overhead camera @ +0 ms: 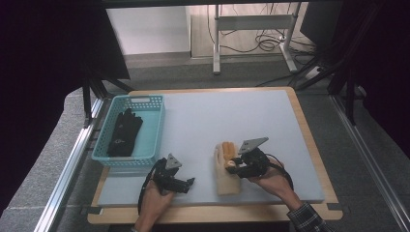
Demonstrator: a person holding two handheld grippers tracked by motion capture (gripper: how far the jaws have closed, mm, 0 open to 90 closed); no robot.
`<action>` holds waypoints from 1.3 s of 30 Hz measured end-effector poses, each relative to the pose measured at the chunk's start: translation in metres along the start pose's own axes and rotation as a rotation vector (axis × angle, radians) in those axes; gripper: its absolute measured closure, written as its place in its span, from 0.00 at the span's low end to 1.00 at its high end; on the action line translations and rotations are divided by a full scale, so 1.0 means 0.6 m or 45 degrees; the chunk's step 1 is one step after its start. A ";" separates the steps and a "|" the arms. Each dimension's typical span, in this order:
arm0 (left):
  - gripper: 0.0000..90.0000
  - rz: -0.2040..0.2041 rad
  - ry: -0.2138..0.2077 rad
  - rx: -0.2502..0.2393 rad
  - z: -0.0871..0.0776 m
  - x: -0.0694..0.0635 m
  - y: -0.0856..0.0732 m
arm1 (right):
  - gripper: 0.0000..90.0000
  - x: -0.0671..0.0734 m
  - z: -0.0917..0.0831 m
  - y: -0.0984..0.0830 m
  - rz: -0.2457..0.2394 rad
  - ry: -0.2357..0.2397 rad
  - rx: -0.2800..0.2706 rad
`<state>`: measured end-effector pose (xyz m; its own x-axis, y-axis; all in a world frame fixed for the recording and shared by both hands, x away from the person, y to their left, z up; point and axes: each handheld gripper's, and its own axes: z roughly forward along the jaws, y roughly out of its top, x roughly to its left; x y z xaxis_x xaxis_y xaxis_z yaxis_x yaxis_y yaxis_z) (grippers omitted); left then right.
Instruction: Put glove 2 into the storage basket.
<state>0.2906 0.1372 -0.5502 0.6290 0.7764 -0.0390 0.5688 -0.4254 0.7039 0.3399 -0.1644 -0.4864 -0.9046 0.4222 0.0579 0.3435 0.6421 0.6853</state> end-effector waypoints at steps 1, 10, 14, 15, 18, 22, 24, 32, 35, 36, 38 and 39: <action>0.03 0.000 0.000 0.000 0.000 0.000 0.000 | 0.63 -0.001 0.003 -0.002 0.003 0.001 -0.001; 0.03 0.000 0.000 0.000 0.000 0.000 0.000 | 0.52 -0.006 -0.023 -0.008 0.040 -0.014 -0.087; 0.03 0.000 0.000 0.000 0.000 0.000 0.000 | 0.55 -0.015 -0.044 -0.018 0.065 -0.053 -0.113; 0.04 0.000 0.000 0.000 0.000 0.000 0.000 | 0.55 -0.015 -0.044 -0.018 0.065 -0.053 -0.113; 0.03 0.000 -0.001 0.000 0.000 0.000 0.000 | 0.67 -0.024 -0.056 -0.038 0.099 -0.073 -0.110; 0.03 0.000 -0.001 0.001 0.000 0.000 0.000 | 0.83 -0.026 -0.054 -0.060 0.125 -0.077 -0.090; 0.04 0.000 -0.001 0.001 0.000 0.000 0.000 | 0.90 -0.024 -0.051 -0.069 0.121 -0.069 -0.077; 0.06 -0.017 0.000 -0.008 -0.002 0.001 0.000 | 0.98 -0.003 -0.020 -0.096 0.100 -0.046 -0.003; 0.06 -0.013 -0.001 -0.003 -0.004 0.001 -0.001 | 0.98 0.000 -0.013 -0.100 0.097 -0.037 0.004; 0.05 -0.015 -0.001 0.002 -0.005 0.001 -0.002 | 0.98 0.002 -0.011 -0.102 0.095 -0.032 0.006; 0.05 -0.008 0.010 0.014 -0.010 -0.001 -0.007 | 0.98 0.005 -0.009 -0.104 0.100 -0.017 -0.013; 0.05 -0.008 0.010 0.014 -0.010 -0.001 -0.007 | 0.98 0.005 -0.009 -0.104 0.100 -0.017 -0.013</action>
<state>0.2847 0.1414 -0.5486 0.6210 0.7829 -0.0380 0.5787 -0.4254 0.6958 0.3143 -0.2065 -0.5252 -0.8715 0.4796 0.1023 0.4107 0.5999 0.6866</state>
